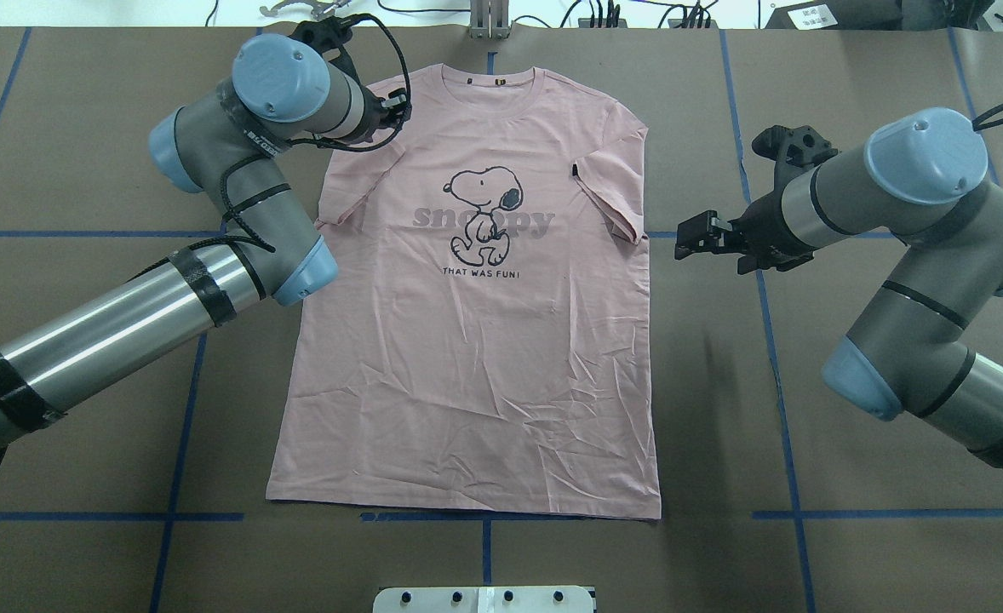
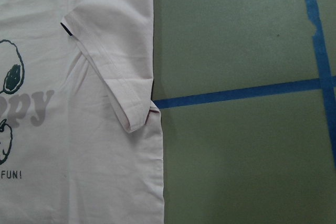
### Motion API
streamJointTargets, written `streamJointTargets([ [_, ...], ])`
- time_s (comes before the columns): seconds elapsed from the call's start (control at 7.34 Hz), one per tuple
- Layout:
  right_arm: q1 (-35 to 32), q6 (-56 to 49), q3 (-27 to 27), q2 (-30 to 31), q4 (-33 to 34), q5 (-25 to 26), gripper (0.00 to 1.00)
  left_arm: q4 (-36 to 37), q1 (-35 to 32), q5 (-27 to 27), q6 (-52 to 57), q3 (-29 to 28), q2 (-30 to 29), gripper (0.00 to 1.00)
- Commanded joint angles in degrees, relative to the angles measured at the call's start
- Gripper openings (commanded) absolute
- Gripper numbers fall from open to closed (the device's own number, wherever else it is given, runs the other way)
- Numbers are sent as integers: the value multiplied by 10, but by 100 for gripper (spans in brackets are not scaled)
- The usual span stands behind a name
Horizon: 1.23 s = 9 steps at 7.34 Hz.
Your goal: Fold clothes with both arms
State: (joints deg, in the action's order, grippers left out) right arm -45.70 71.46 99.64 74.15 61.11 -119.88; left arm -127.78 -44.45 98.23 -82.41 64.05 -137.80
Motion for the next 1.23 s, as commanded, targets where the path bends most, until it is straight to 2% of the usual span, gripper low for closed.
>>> streamJointTargets([
  [0.0, 12, 29, 10, -11, 1, 13, 100, 0, 0, 28, -4, 105, 65, 73],
  [0.14, 52, 115, 33, -8, 1, 38, 100, 1, 0, 80, -1, 174, 116, 73],
  [0.27, 121, 210, 75, 1, 7, 107, 100, 1, -2, 100, 0, 241, 165, 73],
  [0.41, 220, 275, 111, 34, 8, 205, 100, 0, -2, 122, 14, 281, 207, 73],
  [0.55, 312, 324, 139, 72, 8, 310, 100, 0, -3, 135, 32, 288, 219, 73],
  [0.82, 427, 449, 150, 85, 52, 391, 90, -2, -3, 133, 33, 284, 219, 73],
  [1.09, 450, 523, 176, 85, 126, 407, 79, -3, -2, 132, 32, 282, 218, 75],
])
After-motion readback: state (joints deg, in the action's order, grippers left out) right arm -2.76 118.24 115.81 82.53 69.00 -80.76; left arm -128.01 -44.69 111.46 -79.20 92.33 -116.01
